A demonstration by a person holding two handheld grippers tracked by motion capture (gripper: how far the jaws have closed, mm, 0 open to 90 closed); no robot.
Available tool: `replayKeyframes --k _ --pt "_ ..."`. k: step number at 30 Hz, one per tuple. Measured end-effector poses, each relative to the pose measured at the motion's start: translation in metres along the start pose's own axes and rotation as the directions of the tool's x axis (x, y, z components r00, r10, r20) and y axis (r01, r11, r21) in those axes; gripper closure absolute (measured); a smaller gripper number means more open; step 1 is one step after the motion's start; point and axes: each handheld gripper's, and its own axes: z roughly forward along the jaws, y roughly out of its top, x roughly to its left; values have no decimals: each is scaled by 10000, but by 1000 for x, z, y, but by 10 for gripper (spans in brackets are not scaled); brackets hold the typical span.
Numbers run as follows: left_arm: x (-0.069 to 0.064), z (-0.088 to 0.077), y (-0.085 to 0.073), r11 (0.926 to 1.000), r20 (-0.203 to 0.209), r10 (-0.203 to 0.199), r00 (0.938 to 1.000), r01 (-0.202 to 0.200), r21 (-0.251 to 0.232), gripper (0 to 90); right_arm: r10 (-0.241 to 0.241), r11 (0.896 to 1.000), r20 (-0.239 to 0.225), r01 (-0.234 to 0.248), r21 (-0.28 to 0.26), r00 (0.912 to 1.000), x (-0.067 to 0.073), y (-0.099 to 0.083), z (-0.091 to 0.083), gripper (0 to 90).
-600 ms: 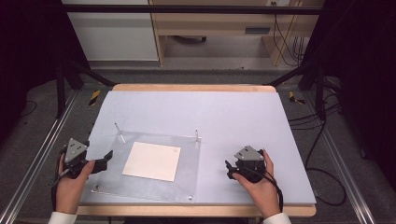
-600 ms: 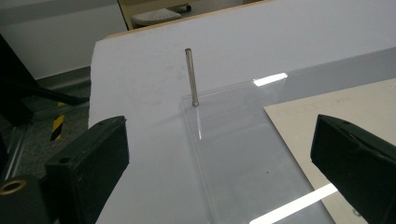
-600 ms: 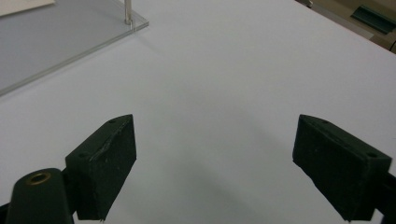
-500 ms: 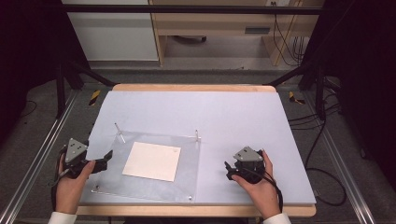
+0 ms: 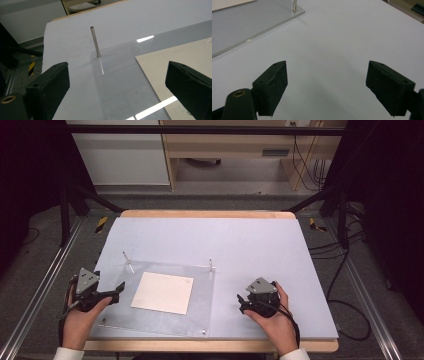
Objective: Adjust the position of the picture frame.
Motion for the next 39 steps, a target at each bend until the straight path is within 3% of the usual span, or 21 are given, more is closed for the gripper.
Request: replayKeyframes --k 3,8,11,15,18,21,23,27,31,34,36,39 --pt "-1 1 1 9999 84 -150 9999 150 8 58 -108 9999 -115 108 13 9999 4 3 0 246" --pt "-1 -4 10 10000 180 32 9998 -31 -47 101 -97 9990 -495 75 -430 9987 12 16 0 337" --pt "-6 -8 16 9999 374 32 9993 -27 -128 166 -423 9988 -742 405 -260 9963 16 31 5 423" --pt "-15 -9 23 9996 583 300 9979 -299 -16 168 -501 9987 -1126 495 -81 9924 21 53 13 512" --pt "-16 -1 30 9993 733 332 9968 -344 151 167 -654 9976 -1297 680 161 9894 21 69 23 548" --pt "-13 8 39 9977 733 531 9959 -561 387 167 -457 9984 -1704 509 265 9843 19 82 35 575" --pt "-8 16 45 9960 762 683 9948 -724 528 180 -368 9983 -1920 446 365 9807 18 88 43 589" --pt "7 40 53 9952 910 510 9945 -582 788 248 -265 9970 -2044 407 655 9785 16 94 65 604" --pt "16 66 50 9924 782 421 9960 -508 1121 302 51 9941 -2141 183 1073 9768 14 93 89 640" --pt "21 74 45 9938 342 344 9988 -378 1049 354 284 9961 -2268 -87 876 9735 13 94 99 655" --pt "25 77 41 9950 401 -39 9992 -2 998 371 406 9963 -2367 -213 834 9707 12 95 105 662" --pt "27 78 38 9946 374 23 9993 -62 1039 418 576 9958 -2499 -379 830 9666 12 97 112 690"
